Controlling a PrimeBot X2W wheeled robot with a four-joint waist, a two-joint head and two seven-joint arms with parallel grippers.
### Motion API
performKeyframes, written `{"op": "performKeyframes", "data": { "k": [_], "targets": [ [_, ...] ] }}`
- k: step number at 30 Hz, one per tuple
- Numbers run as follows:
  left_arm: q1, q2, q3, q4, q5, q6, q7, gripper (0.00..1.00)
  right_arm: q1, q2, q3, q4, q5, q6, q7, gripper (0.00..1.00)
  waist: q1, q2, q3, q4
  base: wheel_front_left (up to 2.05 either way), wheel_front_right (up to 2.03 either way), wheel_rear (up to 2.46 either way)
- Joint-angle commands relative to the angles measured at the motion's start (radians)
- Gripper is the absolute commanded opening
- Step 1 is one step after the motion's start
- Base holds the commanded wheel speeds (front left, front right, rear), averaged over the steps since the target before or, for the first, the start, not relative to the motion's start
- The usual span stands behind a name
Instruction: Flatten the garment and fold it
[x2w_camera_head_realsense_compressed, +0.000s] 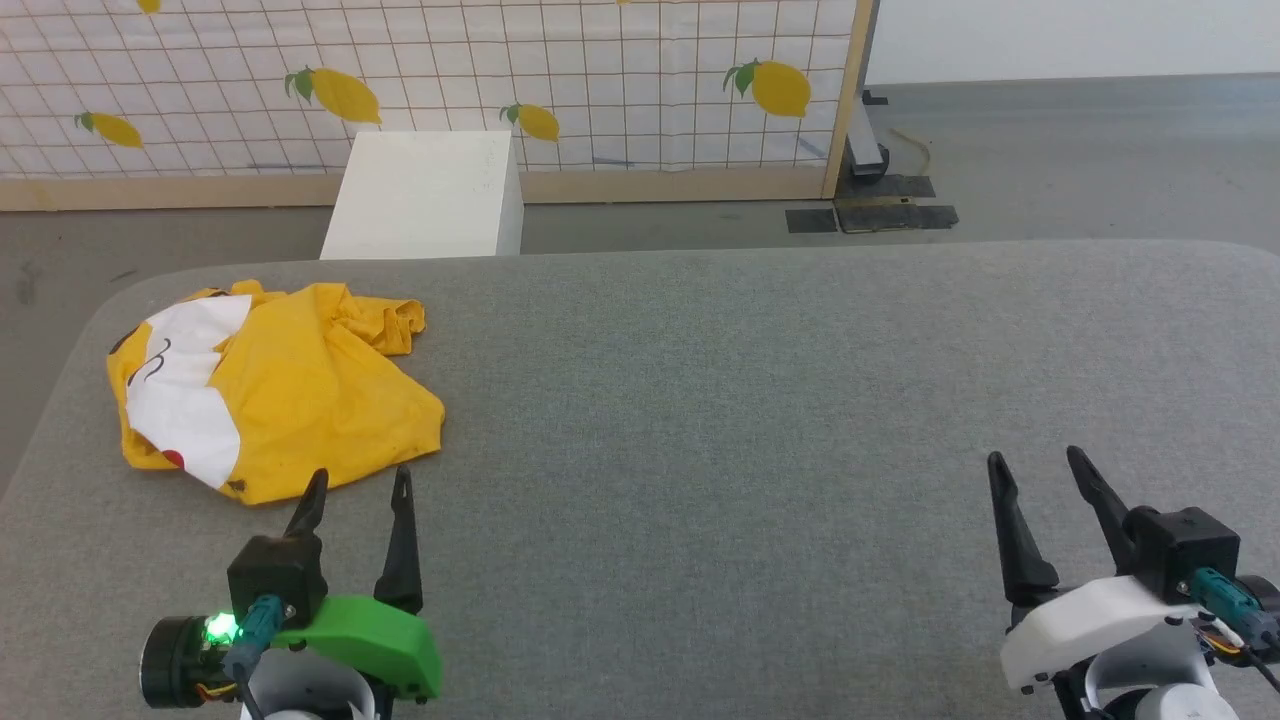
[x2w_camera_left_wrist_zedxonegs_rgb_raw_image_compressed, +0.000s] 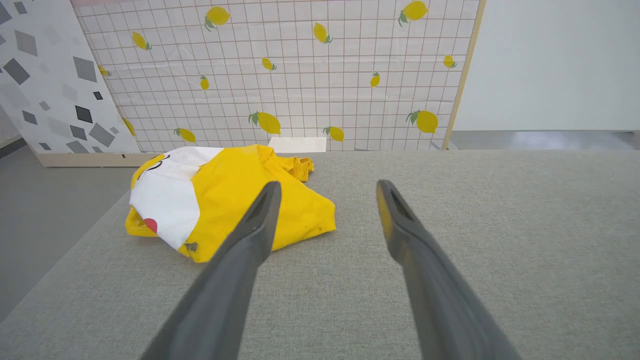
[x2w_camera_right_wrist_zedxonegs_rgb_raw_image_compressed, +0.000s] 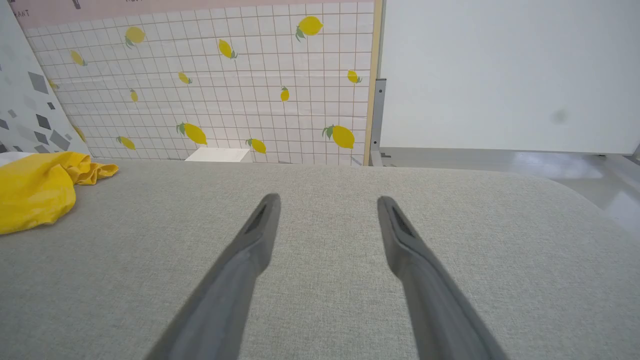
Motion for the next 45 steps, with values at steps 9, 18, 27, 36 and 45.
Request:
{"op": "performKeyframes", "data": {
  "k": [9, 18, 27, 36, 45],
  "targets": [
    [0.015, -0.002, 0.008, -0.002, -0.019, -0.013, -0.027, 1.0, -0.002, 0.0, -0.027, 0.019, 0.021, -0.001, -0.029, 1.0, 0.0, -0.0001, 0.007, -0.002, 0.0, 0.0, 0.0],
    [0.022, -0.002, 0.014, 0.001, -0.032, -0.017, -0.05, 1.0, -0.001, 0.0, -0.045, 0.037, 0.034, -0.001, -0.052, 1.0, 0.0, -0.0001, 0.007, 0.005, 0.0, 0.0, 0.0],
    [0.034, -0.002, 0.013, 0.005, -0.046, -0.017, -0.069, 1.0, 0.007, 0.0, -0.051, 0.053, 0.038, -0.001, -0.07, 1.0, 0.0, -0.0001, -0.005, 0.02, 0.0, 0.0, 0.0],
    [0.05, -0.003, 0.013, 0.01, -0.063, -0.012, -0.087, 1.0, 0.024, 0.0, -0.045, 0.082, 0.044, -0.001, -0.089, 1.0, 0.0, -0.0001, -0.027, 0.053, 0.0, 0.0, 0.0],
    [0.074, -0.003, 0.009, 0.008, -0.077, -0.004, -0.106, 1.0, 0.032, 0.0, -0.031, 0.101, 0.049, -0.001, -0.107, 1.0, 0.0, -0.0001, -0.038, 0.102, 0.0, 0.0, 0.0]
  ]
}}
